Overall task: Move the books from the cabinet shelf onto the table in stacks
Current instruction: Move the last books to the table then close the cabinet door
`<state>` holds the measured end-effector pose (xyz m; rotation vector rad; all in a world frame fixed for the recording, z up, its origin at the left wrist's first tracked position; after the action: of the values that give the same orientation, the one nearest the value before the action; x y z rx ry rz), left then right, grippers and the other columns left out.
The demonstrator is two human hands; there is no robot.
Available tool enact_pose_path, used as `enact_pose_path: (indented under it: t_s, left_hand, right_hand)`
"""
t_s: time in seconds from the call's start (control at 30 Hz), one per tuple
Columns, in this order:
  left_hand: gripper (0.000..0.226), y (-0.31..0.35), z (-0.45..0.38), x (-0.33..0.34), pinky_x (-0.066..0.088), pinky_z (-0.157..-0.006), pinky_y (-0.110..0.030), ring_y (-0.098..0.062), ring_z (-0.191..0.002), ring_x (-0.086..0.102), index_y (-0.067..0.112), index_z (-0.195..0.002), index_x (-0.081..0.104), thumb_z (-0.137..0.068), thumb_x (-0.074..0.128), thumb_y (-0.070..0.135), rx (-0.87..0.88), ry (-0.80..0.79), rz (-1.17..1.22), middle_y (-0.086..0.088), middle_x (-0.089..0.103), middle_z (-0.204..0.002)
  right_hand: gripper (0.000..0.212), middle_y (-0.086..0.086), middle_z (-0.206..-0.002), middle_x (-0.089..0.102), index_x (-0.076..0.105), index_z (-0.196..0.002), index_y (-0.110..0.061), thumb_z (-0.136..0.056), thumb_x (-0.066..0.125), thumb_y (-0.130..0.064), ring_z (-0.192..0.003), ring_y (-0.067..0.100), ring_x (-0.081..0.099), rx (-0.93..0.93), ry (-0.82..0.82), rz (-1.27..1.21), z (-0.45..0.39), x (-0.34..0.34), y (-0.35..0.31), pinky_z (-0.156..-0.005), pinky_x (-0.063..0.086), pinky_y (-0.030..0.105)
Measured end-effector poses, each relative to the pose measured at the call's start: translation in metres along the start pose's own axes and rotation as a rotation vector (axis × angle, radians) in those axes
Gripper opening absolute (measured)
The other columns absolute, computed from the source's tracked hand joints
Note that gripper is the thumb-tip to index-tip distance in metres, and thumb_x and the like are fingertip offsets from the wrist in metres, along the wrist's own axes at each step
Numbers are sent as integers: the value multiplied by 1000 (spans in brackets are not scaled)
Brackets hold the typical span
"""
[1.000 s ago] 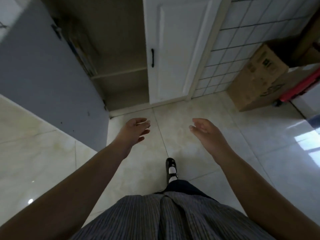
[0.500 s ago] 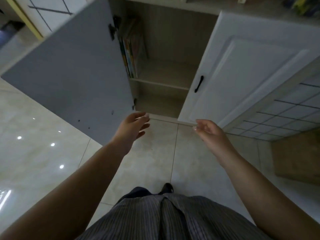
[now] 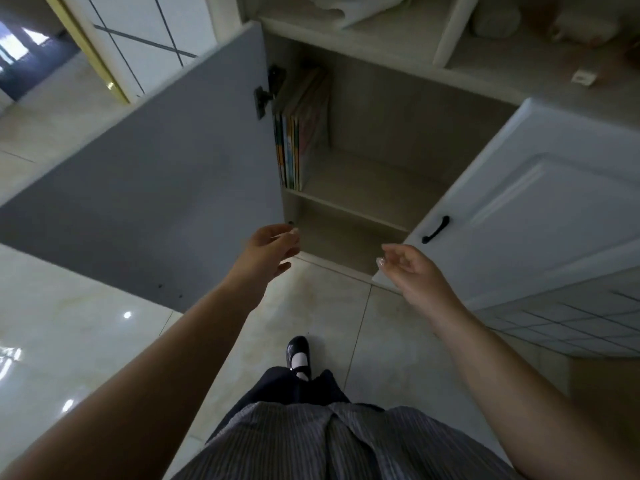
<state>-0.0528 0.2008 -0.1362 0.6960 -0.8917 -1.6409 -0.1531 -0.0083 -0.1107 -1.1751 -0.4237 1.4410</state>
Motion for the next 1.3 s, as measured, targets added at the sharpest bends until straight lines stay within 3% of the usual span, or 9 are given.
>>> enact_pose_path:
  t_s: [0.17,0.37,0.63,0.83,0.93,1.0,1.13,1.23,1.3]
  left_hand:
    - [37,29,-58,1,50,-89,-32,-17,-101,62,16,-124,54,-90,60,29,7,-4,-15,-3,64,-110]
    - [60,61,-118,10,43,-55,-8,-4,-85,56,29,-141,30,-89,61,28,156,43,-218,12,54,-101]
    - [78,76,-195,23,39,-86,-23,-22,-115,50,17,-148,22,-85,67,24,214,70,-418,-15,48,-133]
    - [83,85,-237,28,46,-98,-40,-30,-121,50,18,-148,16,-83,68,22,260,118,-438,-17,47,-134]
    - [87,95,-246,25,46,-94,-34,-25,-118,51,21,-149,13,-82,69,22,322,157,-479,-11,49,-133]
    - [93,97,-254,21,46,-98,-41,-26,-118,52,23,-150,5,-82,69,26,331,185,-531,-12,48,-135]
    - [99,99,-265,22,48,-95,-43,-31,-116,57,22,-149,-9,-83,64,37,322,245,-827,-15,52,-135]
    - [97,105,-270,22,49,-92,-42,-34,-112,59,17,-150,-7,-85,62,36,306,317,-851,-19,56,-130]
    - [97,106,-273,21,50,-89,-40,-34,-109,61,17,-150,-6,-84,62,36,296,346,-847,-19,59,-126]
  right_hand:
    - [35,-13,-113,53,53,-125,-28,-91,57,-31,-104,2,48,9,-12,-26,-57,6,-25,-87,38,25]
    - [22,-19,-101,55,55,-110,-34,-89,60,-30,-104,4,53,37,-74,-61,-120,14,-34,-92,42,24]
    - [35,-12,-111,58,55,-124,-23,-89,60,-21,-111,8,54,27,-165,-136,-208,24,-53,-102,41,27]
    - [34,-19,-99,55,52,-127,-17,-93,50,-11,-95,-1,54,-53,-253,-213,-273,43,-88,-85,45,18]
    - [25,-20,-93,55,55,-110,-21,-93,47,-4,-85,-8,53,-108,-302,-231,-300,56,-108,-83,44,19]
    - [27,-19,-94,56,55,-99,-27,-92,46,-2,-83,-12,53,-164,-363,-203,-312,66,-121,-82,44,17]
    - [44,-5,-108,53,44,-131,-10,-90,48,6,-90,-6,52,-246,-434,-209,-324,84,-138,-71,44,1]
    - [49,1,-105,55,43,-126,-18,-85,54,8,-106,16,55,-272,-441,-111,-329,93,-140,-87,48,19]
    - [49,23,-110,56,43,-122,-21,-84,57,5,-109,31,56,-256,-417,-64,-334,93,-140,-94,46,35]
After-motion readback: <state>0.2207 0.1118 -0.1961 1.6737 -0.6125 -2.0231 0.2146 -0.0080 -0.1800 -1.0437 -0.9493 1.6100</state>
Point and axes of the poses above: each hand's wrist, its own z-axis away from the middle knuckle, its own x-axis out of the palm, y = z × x, the point moved 5 cm from there along -z, towards the middle knuckle
